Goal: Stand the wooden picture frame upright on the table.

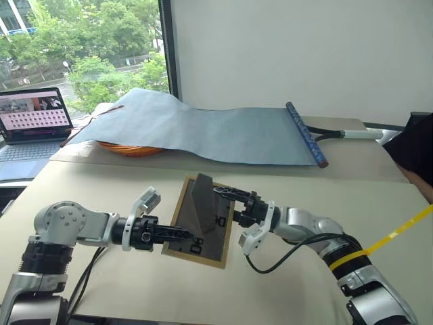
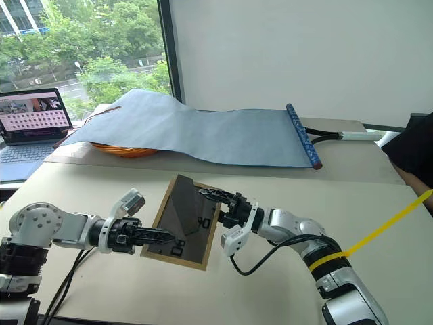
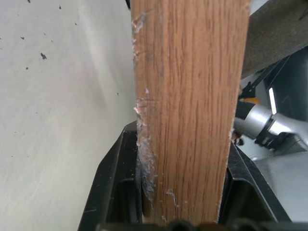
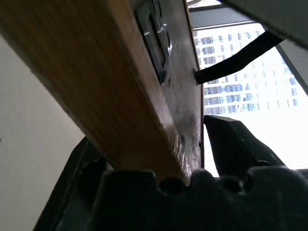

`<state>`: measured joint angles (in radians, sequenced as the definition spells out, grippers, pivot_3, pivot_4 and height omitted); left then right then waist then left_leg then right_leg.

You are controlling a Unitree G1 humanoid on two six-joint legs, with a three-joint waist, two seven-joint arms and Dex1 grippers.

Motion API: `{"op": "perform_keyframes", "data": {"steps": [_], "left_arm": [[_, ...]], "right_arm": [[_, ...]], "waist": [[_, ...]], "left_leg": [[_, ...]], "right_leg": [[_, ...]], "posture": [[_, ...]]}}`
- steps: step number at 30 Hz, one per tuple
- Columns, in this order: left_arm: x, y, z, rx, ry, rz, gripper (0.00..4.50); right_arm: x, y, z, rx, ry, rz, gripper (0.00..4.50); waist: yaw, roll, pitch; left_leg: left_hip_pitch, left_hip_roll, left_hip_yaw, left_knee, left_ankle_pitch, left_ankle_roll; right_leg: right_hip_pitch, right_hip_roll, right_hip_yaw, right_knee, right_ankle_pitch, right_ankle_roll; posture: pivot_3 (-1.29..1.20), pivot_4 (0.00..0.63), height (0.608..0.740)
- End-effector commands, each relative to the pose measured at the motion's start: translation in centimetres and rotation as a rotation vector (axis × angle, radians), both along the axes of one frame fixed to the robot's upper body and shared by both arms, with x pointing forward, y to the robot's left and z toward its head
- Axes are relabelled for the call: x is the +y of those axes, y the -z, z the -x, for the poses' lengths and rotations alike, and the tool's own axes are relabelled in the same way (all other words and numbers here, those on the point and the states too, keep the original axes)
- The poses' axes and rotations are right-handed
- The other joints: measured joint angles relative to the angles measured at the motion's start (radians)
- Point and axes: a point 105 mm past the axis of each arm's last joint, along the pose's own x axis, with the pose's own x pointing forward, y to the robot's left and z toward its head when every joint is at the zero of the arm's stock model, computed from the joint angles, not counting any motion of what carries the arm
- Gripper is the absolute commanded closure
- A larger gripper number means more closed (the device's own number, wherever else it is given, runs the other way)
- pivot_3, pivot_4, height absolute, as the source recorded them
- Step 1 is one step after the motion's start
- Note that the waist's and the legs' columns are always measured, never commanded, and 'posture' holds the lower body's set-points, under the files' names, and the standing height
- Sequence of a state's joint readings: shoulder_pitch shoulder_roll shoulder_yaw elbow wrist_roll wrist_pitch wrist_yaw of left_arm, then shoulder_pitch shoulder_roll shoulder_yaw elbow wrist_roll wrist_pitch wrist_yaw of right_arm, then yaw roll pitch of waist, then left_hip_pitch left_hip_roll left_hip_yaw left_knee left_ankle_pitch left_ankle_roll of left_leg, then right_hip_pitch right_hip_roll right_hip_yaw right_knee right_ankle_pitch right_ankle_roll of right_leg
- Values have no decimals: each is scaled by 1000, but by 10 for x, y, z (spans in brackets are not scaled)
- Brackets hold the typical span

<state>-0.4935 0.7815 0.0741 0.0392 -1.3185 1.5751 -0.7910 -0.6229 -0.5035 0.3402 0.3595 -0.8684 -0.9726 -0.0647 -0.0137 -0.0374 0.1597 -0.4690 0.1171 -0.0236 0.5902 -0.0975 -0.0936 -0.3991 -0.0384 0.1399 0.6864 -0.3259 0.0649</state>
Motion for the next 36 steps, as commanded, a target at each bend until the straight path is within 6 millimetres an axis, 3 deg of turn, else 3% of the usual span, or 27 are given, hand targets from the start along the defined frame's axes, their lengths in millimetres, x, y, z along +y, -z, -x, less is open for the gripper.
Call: {"op": "perform_keyframes", "data": {"steps": [1, 3, 7, 11, 15, 21, 27, 36], "left_arm": [[2, -4, -4, -101, -23, -62, 2001], [4, -9, -8, -153, -48, -46, 1270], [15, -20, -12, -249, -107, -18, 23], [50, -36, -32, -540, -359, -58, 0], [60, -56, -15, -803, -379, -1, 0], [54, -38, 4, -902, -253, -77, 0], [51, -32, 6, -982, -210, -101, 0], [48, -26, 5, -970, -190, -112, 0]], "right_arm": [[-6, -16, -3, -21, 5, -62, 2675], [-8, -18, -5, -14, 13, -75, 3180], [-13, -24, -10, 9, 27, -105, 3258], [-27, -35, -28, 156, 78, -205, 3258], [-35, -40, -46, 504, 86, -349, 3258], [-33, -41, -53, 1158, -74, -536, 3261], [-27, -10, -47, 1567, -63, -552, 3261], [-29, 38, -56, 1759, 50, -593, 3262]], "waist": [[0, 0, 0], [0, 0, 0], [-4, 0, 0], [-8, 0, 1], [-12, 1, 2], [-4, 4, 5], [1, 6, 7], [-4, 7, 7]], "left_leg": [[0, 0, -1, 0, 0, 0], [2, 0, -2, 1, 1, 0], [5, 0, -3, 1, 1, 0], [7, 0, -3, 0, 1, 0], [8, 0, -3, 0, 1, 0], [8, 0, -5, 0, 1, 1], [8, 0, -5, 0, 1, 1], [8, 0, -5, -1, 1, 1]], "right_leg": [[1, 0, -1, 0, 0, 0], [3, 0, -3, 0, 0, -1], [7, 0, -3, 0, -1, -1], [9, 0, -4, 0, -1, -2], [12, 0, -5, -1, -1, -2], [13, -1, -7, 0, -1, -2], [11, -1, -8, 0, -2, -3], [10, 0, -8, 0, -3, -4]], "posture": [[0, 150, 704], [0, 150, 704], [0, 150, 704], [0, 150, 704], [0, 150, 704], [0, 150, 704], [0, 150, 704], [0, 150, 704]]}}
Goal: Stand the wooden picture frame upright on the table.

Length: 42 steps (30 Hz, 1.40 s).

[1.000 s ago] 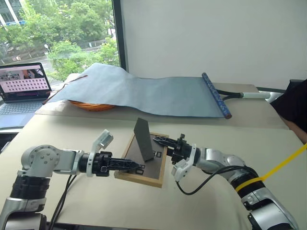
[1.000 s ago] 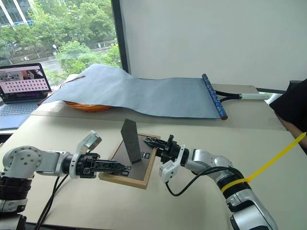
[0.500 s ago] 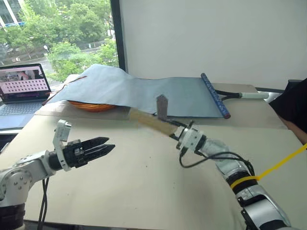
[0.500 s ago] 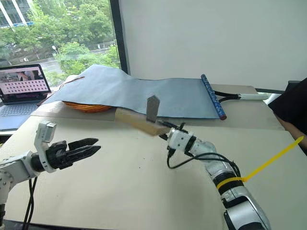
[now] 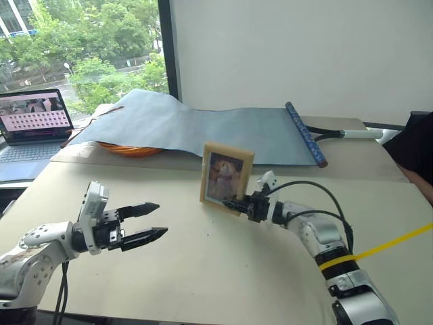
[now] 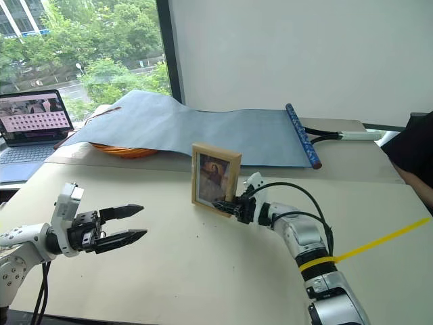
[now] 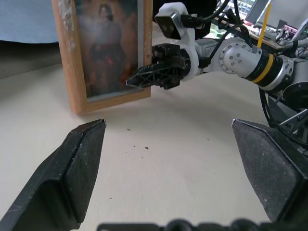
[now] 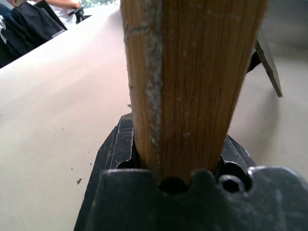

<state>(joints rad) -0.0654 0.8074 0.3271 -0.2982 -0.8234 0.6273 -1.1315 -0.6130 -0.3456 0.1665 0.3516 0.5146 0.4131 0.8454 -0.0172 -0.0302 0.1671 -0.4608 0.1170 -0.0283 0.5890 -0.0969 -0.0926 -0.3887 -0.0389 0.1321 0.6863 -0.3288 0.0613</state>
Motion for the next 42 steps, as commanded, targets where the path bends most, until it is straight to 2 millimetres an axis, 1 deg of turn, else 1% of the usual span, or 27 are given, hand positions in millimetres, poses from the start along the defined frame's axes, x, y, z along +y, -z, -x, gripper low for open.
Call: {"op": "perform_keyframes", "data": {"steps": [1, 4, 9, 13, 17, 19, 20, 25, 26, 27, 30, 31, 33, 34, 35, 36, 37, 39, 42], "left_arm": [[-3, -1, 3, -4, 27, -8, 0], [-4, 0, 3, 7, 34, -12, 0], [-2, 1, 3, 20, 38, -23, 0], [-2, 3, 5, 26, 42, -31, 0], [-2, 5, 2, 42, 33, -30, 0], [-2, 5, 0, 44, 26, -31, 0], [-1, 5, -2, 41, 17, -34, 0], [1, 4, -10, 47, -20, -20, 0], [1, 3, -10, 42, -22, -19, 0], [3, 2, -13, 32, -36, -12, 0], [10, 1, -21, 14, -115, -8, 0], [11, 1, -24, 4, -146, -8, 0], [18, 3, -34, -44, -274, -48, 0], [21, 6, -38, -63, -327, -70, 0], [21, 11, -39, -72, -339, -90, 0], [23, 18, -40, -88, -359, -133, 0], [24, 26, -40, -94, -372, -178, 0], [24, 38, -41, -114, -392, -236, 0], [20, 53, -40, -133, -385, -295, 0]], "right_arm": [[-5, 1, -6, 16, 13, -11, 3262], [-4, 10, -2, 81, -13, -23, 3262], [2, 18, 7, 122, -46, -28, 3266], [8, 21, 14, 124, -70, -16, 3267], [9, 22, 17, 144, -66, -21, 3268], [8, 20, 16, 144, -64, -23, 2268], [7, 18, 17, 144, -66, -26, 2109], [-9, 9, 18, 133, -35, -38, 395], [-11, 8, 19, 133, -34, -36, 121], [-23, 5, 21, 134, -12, -40, 37], [-62, -2, 34, 107, 71, -21, 37], [-70, -4, 38, 94, 86, -10, 37], [-85, -9, 54, 24, 97, 38, 37], [-91, -12, 61, -24, 102, 62, 37], [-95, -17, 68, -116, 111, 100, 37], [-99, -23, 73, -229, 140, 159, 37], [-102, -25, 77, -279, 169, 191, 37], [-105, -27, 83, -321, 211, 223, 37], [-110, -26, 89, -326, 270, 250, 37]], "waist": [[-1, 0, 0], [0, 0, 0], [-1, 0, 0], [0, 0, 0], [0, 0, 0], [0, 0, 0], [0, 0, 0], [2, 0, 0], [4, 0, 0], [6, 0, 0], [23, 0, 0], [27, 0, 0], [28, 0, 0], [27, 0, 0], [25, 0, 0], [19, 0, 0], [14, 0, 0], [2, 1, 0], [1, 0, 0]], "left_leg": [[0, 0, 0, 0, 0, 0], [0, 0, 0, 1, 0, 0], [0, 0, 0, 1, 0, 0], [0, 0, 0, 1, 0, 0], [0, 0, 0, 1, 0, 0], [0, 0, 0, 0, 0, 0], [0, 0, 0, 0, 0, 0], [0, 0, 0, 0, 0, 0], [0, 0, 0, 1, 0, 0], [0, 0, 0, 1, 0, 0], [0, 0, 0, 1, 0, 0], [-1, 0, 0, 0, 0, 0], [-1, 0, 0, 0, 0, 0], [-1, 0, 0, -1, 0, 0], [-1, 0, 0, -1, 0, 0], [-1, 0, 0, -1, 0, 0], [0, 0, 0, -1, 0, 0], [0, 0, 0, -1, 0, 0], [0, 0, 0, 0, 0, 0]], "right_leg": [[0, 0, 0, 0, 0, 0], [0, 0, 0, 0, 0, 0], [0, 0, 0, 0, 0, 0], [0, 0, 0, 0, 0, 0], [0, 0, 0, 0, 0, 0], [0, 0, 0, 0, 0, 0], [0, 0, 0, 0, 0, 0], [0, 0, 0, 0, 0, 0], [0, 0, 0, 0, 0, 0], [1, 0, 0, 0, 0, 0], [1, 0, 0, -1, 0, 1], [0, 0, -1, -2, -1, 1], [0, 0, -1, -3, -1, 1], [0, 0, 0, -3, -1, 1], [0, 0, 0, -3, -1, 1], [0, 0, 0, -3, -1, 0], [0, 0, 0, -3, -2, 2], [0, 0, 0, -3, -3, 4], [1, 0, 0, -3, -3, 4]], "posture": [[0, 150, 704], [0, 150, 704], [0, 150, 704], [0, 150, 704], [0, 150, 704], [0, 150, 704], [0, 150, 704], [0, 150, 704], [0, 150, 704], [0, 150, 704], [0, 150, 704], [0, 150, 704], [0, 150, 704], [0, 150, 704], [0, 150, 704], [0, 150, 704], [0, 150, 704], [0, 150, 704], [0, 150, 704]]}}
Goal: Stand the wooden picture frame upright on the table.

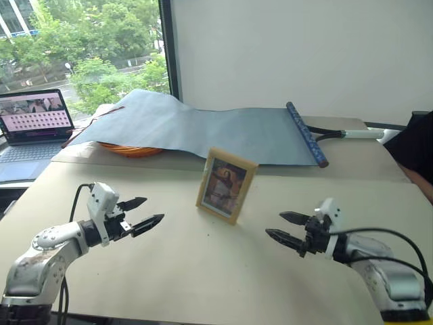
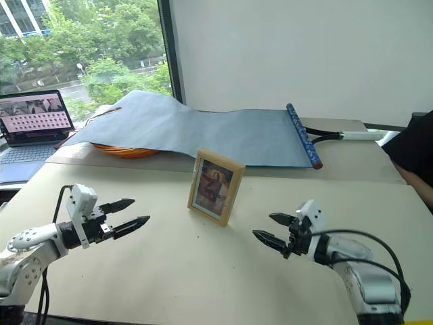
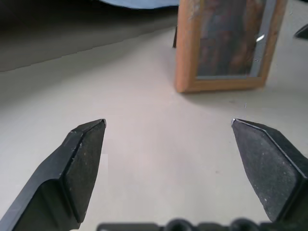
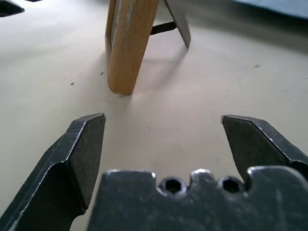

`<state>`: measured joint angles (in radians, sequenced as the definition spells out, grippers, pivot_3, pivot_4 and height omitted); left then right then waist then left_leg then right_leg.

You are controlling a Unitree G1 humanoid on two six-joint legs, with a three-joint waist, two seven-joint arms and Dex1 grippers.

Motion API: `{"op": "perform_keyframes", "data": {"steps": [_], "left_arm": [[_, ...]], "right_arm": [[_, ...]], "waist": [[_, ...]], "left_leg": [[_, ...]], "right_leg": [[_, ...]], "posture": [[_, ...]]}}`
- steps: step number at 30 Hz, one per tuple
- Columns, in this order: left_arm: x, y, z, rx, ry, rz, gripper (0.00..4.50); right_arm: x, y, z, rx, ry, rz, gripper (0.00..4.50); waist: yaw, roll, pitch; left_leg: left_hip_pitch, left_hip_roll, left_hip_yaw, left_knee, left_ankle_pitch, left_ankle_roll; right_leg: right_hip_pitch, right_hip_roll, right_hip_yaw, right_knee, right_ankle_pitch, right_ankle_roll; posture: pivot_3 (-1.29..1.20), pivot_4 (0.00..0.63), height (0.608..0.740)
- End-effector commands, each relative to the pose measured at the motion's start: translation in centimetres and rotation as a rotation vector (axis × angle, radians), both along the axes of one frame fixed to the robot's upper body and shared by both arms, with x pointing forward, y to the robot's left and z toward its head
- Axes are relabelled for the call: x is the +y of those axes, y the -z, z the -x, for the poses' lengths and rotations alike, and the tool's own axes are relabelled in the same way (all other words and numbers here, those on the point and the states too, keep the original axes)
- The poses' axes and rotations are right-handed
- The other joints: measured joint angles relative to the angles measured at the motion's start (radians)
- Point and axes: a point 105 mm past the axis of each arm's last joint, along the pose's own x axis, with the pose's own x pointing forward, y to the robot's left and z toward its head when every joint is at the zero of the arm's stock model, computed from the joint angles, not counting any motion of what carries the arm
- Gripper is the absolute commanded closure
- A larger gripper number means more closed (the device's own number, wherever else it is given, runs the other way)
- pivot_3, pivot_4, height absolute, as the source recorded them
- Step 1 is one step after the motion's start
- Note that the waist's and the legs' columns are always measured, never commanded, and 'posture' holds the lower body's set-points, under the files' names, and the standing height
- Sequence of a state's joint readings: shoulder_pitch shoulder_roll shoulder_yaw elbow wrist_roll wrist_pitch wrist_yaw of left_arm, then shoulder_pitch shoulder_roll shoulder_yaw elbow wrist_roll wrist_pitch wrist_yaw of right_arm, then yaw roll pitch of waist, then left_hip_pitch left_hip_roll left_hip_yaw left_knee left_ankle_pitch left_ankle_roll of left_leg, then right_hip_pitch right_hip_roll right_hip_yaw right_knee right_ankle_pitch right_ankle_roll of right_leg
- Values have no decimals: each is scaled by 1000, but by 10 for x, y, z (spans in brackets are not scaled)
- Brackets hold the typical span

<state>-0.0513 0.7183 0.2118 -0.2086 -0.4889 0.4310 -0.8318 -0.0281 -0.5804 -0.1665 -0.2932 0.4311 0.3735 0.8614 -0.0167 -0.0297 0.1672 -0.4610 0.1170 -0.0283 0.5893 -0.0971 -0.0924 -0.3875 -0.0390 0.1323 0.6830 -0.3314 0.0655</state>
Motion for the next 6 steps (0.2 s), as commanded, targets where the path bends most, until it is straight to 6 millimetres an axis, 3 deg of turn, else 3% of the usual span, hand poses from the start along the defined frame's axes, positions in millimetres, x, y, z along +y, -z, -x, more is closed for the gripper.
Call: {"op": "perform_keyframes", "data": {"steps": [1, 6], "left_arm": [[-4, 11, 0, -36, 6, -79, 0], [-13, 19, 1, -2, 46, -56, 0]], "right_arm": [[-4, -17, 4, -100, 54, 42, 37], [-6, -13, 3, -95, 79, 46, 37]], "waist": [[1, 0, 0], [2, 0, 0]], "left_leg": [[0, 0, 0, 1, 0, 0], [0, 0, 0, 1, 0, 0]], "right_leg": [[0, 0, 0, 0, 0, 0], [0, 0, 0, 0, 1, 1]], "posture": [[0, 150, 704], [0, 150, 704]]}}
